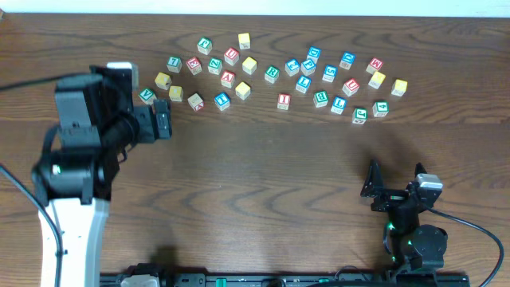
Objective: Spell out CORL
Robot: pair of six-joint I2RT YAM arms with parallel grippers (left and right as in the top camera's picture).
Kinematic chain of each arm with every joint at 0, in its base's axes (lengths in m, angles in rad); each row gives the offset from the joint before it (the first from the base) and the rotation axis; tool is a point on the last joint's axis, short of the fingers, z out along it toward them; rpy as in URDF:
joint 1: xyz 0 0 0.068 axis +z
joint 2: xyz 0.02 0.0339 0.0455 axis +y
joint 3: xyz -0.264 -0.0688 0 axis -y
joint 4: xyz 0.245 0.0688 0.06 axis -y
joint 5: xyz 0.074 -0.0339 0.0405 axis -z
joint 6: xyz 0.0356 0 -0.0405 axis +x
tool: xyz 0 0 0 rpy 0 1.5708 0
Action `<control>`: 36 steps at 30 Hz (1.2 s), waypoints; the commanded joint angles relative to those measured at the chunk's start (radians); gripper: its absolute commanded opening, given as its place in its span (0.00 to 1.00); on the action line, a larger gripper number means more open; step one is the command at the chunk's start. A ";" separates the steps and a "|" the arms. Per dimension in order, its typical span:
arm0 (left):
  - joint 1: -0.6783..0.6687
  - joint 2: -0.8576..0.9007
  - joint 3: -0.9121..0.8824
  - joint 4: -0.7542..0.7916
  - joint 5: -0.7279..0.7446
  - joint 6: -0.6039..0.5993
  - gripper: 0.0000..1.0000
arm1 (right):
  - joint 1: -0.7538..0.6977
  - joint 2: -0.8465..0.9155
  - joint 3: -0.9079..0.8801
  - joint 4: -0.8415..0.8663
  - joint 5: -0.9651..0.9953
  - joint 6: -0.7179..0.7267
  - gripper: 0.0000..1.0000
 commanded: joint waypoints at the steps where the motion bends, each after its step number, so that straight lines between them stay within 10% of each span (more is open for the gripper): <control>1: -0.002 0.066 0.095 -0.050 0.012 0.019 0.98 | -0.010 -0.004 -0.001 -0.004 0.001 -0.011 0.99; 36: -0.002 0.196 0.103 -0.063 0.012 0.018 0.98 | -0.010 -0.004 -0.001 -0.004 -0.010 -0.007 0.99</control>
